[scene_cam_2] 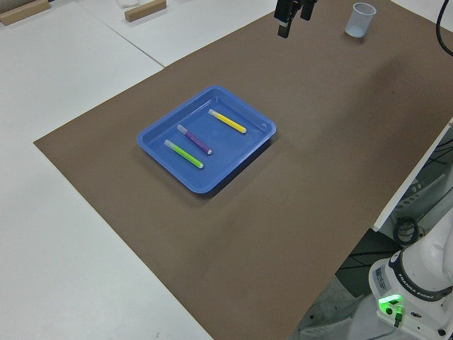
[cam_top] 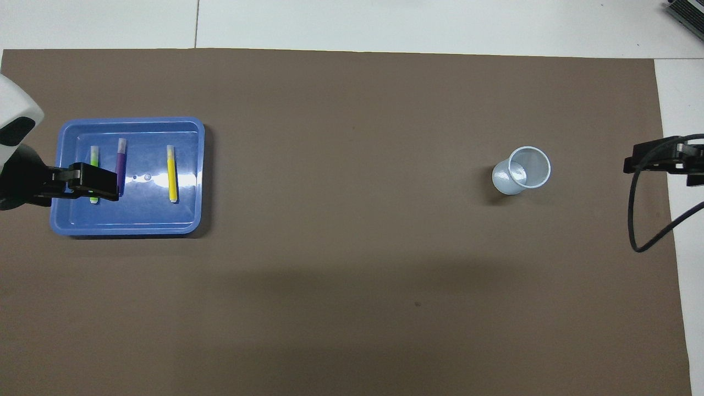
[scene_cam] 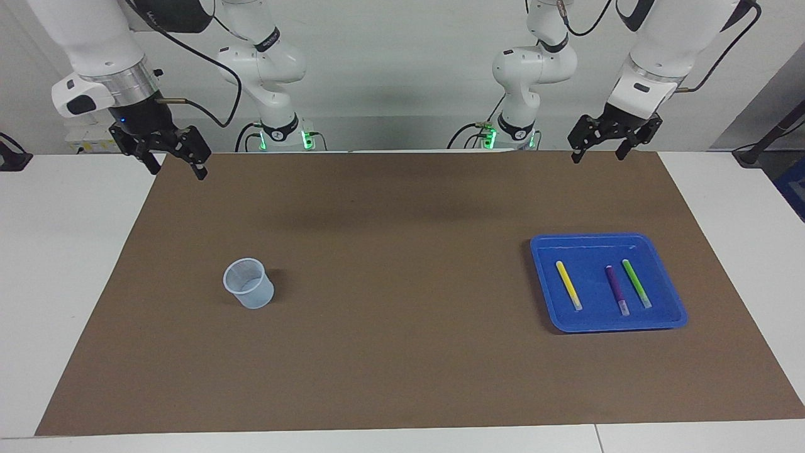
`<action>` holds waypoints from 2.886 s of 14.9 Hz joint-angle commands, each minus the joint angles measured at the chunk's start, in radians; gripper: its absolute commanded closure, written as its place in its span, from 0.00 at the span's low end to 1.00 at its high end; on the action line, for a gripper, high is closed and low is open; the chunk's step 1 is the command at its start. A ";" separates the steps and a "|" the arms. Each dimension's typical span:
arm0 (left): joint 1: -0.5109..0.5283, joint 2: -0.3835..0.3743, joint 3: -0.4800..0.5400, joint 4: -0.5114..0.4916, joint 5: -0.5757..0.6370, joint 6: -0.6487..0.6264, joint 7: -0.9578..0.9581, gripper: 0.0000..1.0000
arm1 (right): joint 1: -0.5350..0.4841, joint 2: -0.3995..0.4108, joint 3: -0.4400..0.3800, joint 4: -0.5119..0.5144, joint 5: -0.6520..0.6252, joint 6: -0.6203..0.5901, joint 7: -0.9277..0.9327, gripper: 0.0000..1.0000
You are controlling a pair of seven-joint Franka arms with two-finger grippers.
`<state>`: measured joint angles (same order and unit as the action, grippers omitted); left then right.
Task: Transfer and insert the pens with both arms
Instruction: 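Move the left gripper over the yellow pen in the tray, then lower the left gripper and grasp the yellow pen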
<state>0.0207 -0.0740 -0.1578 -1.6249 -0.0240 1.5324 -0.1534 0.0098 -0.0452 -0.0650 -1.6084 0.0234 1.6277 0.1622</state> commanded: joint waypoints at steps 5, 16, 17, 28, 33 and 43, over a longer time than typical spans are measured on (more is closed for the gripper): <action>-0.002 0.008 0.007 0.020 -0.010 -0.011 0.012 0.00 | -0.008 0.011 0.007 0.028 -0.011 -0.040 -0.124 0.00; 0.027 0.003 0.012 0.014 -0.010 -0.008 0.009 0.00 | 0.003 -0.004 0.007 -0.011 -0.010 -0.032 -0.113 0.00; 0.039 -0.001 0.012 0.007 -0.011 -0.008 0.011 0.00 | 0.002 -0.010 0.007 -0.022 -0.010 -0.032 -0.115 0.00; 0.062 -0.029 0.012 -0.187 -0.002 0.254 0.012 0.00 | -0.002 -0.024 0.007 -0.053 -0.007 0.008 -0.115 0.00; 0.076 0.031 0.012 -0.201 -0.001 0.333 0.014 0.00 | -0.001 -0.022 0.007 -0.051 -0.005 0.006 -0.122 0.00; 0.068 0.284 0.009 -0.149 0.075 0.531 0.021 0.00 | -0.007 -0.018 0.007 -0.048 0.003 0.035 -0.124 0.00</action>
<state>0.0860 0.1587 -0.1459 -1.8128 0.0332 2.0368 -0.1456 0.0157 -0.0445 -0.0608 -1.6306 0.0193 1.6349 0.0662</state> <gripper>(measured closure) 0.000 0.000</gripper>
